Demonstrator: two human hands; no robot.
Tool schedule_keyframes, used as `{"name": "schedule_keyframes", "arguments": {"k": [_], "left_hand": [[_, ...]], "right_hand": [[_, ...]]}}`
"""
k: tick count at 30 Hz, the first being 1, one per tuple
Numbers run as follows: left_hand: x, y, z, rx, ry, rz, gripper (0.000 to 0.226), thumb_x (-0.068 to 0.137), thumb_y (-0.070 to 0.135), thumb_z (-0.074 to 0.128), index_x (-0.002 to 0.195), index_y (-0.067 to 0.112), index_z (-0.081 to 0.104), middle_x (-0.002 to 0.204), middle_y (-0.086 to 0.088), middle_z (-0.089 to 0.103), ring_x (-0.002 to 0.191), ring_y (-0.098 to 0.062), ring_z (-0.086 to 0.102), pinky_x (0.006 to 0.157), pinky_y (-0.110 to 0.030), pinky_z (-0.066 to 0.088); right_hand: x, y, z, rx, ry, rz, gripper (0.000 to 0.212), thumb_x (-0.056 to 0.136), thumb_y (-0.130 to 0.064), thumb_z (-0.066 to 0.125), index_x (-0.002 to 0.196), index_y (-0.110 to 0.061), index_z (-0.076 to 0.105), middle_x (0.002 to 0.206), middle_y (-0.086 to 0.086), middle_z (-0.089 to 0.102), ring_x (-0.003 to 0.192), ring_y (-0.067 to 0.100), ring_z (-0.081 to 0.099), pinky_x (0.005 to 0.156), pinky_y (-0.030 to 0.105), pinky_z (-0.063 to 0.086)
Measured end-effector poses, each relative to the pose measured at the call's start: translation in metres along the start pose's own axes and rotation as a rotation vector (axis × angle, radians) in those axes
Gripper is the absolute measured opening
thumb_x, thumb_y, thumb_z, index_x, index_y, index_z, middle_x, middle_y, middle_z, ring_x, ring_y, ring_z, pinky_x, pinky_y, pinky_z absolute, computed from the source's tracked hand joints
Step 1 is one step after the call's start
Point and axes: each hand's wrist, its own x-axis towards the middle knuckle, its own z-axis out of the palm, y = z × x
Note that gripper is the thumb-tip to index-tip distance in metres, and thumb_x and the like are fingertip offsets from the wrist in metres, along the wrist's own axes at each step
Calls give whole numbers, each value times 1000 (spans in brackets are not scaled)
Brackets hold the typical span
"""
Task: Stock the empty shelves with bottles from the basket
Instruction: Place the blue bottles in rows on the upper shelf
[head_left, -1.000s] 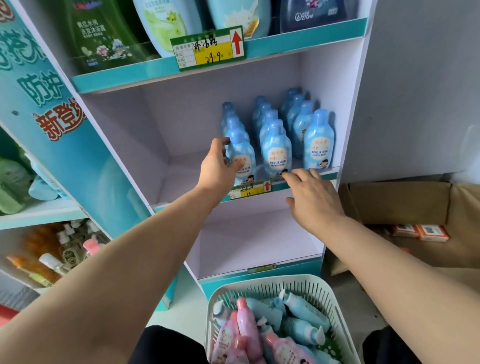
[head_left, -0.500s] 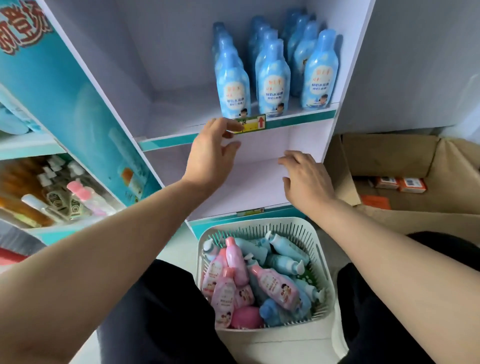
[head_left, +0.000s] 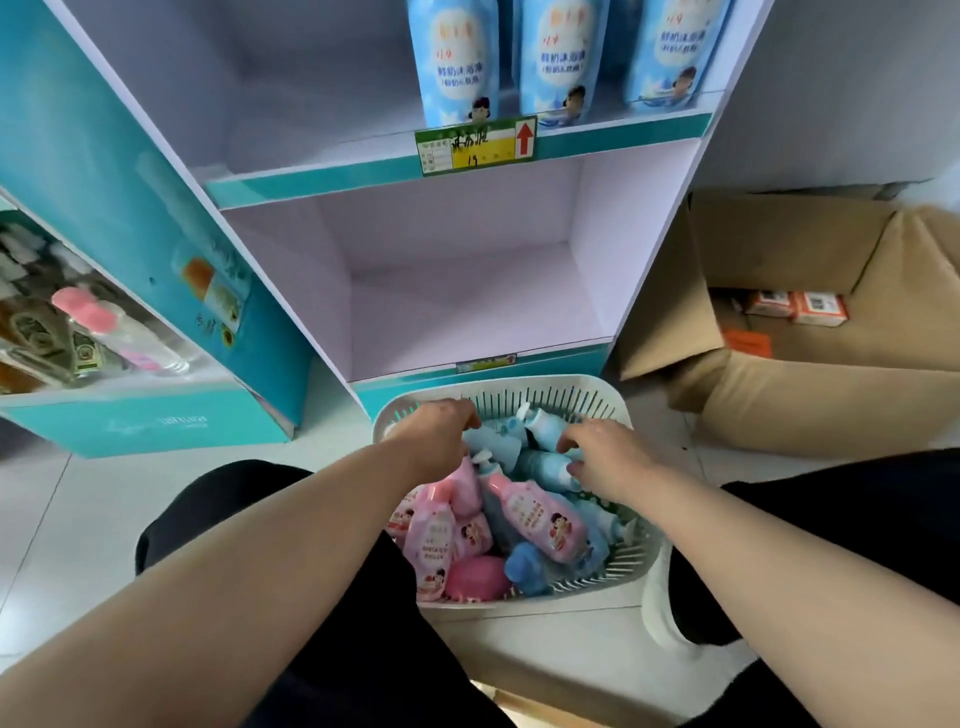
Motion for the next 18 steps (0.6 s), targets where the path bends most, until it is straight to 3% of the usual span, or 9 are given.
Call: {"name": "schedule_keyframes", "arguments": {"k": [4,9,12,14,18], "left_hand": [[10,1,0,15,3,-3,32,92,17,56,122,28,54,119,4,64,98,-15,58,80,-26,44],[18,-3,2,-53,-8,-32,30,90,20,60,119,28,56,115,5,64,93,-14,60,78,-26,50],[25,-2,2,-54,-19,-33,28,90,23,61,117,29,56,115,6,63,92,-13,60,73,-25,48],[30,1,1,-52,-24,-20,28,91,24,60,118,29,56,116,6,62,94,-13,59,72,-24,42],[40,6,-1,-104,-71,30,31,91,21,60,121,24,56,122,1,59,102,-19,59,86,-33,50]], "right_hand": [[1,-13,26,54,-155,14,42,82,-42,65,119,-26,55,121,2,61,110,24,58,88,34,48],[3,-29,49,6,-302,34,61,71,-43,70,121,-23,43,115,3,61,106,26,59,83,35,49],[8,-29,51,0,-281,29,77,68,-42,73,133,-23,36,123,4,60,112,26,58,89,40,50],[14,-26,45,51,-218,13,74,72,-44,68,136,-24,35,130,3,56,118,27,54,94,41,47],[29,-10,35,-26,-82,50,69,77,-41,67,137,-26,35,126,4,58,113,28,56,88,37,47]]}}
